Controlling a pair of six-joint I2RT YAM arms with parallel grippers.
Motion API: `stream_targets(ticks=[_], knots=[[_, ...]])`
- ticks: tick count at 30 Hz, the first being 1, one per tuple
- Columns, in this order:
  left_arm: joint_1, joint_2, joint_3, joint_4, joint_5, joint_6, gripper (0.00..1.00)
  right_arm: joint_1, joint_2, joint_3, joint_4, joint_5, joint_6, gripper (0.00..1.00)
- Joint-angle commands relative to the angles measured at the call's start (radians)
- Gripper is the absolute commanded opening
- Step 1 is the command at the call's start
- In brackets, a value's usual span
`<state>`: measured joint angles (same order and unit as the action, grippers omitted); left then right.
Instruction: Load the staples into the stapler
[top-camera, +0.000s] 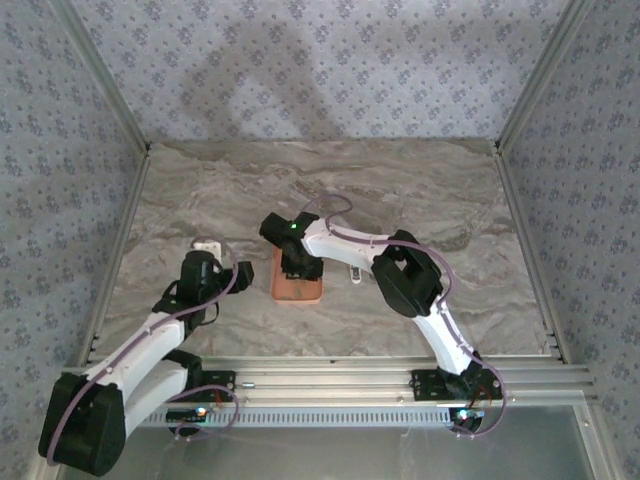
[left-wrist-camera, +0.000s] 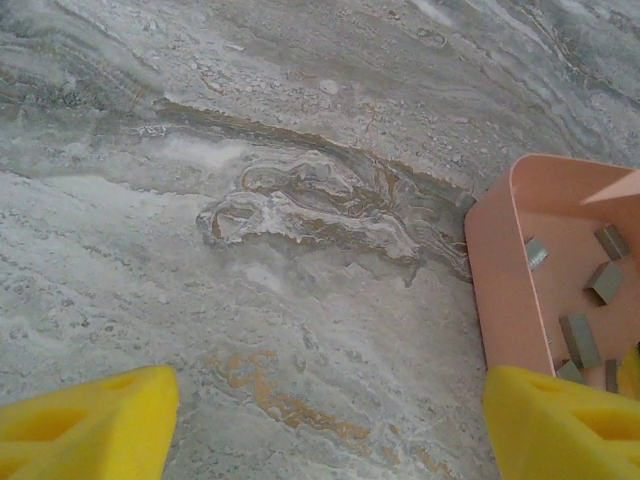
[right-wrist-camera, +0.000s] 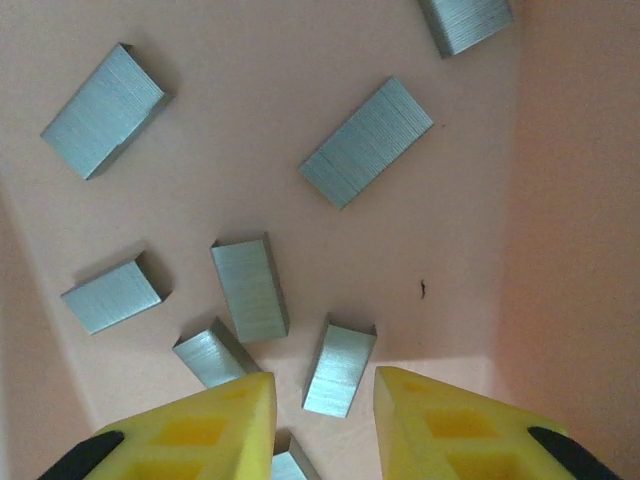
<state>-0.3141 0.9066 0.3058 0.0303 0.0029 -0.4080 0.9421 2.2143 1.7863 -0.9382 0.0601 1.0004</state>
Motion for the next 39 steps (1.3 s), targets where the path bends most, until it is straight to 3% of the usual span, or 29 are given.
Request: stream_targets(ticks=[1, 33, 39], knots=[[0.008, 0.017, -0.002, 0.046, 0.017, 0.011, 0.80, -0.007, 0.030, 0.031, -0.046, 0.013, 0.026, 0.31], [0.010, 0.073, 0.001, 0.092, 0.040, 0.009, 0.79, -0.030, 0.080, 0.036, -0.016, 0.014, 0.015, 0.18], [0.010, 0.087, 0.007, 0.119, 0.065, 0.006, 0.79, -0.018, 0.024, 0.007, 0.027, 0.080, 0.005, 0.17]])
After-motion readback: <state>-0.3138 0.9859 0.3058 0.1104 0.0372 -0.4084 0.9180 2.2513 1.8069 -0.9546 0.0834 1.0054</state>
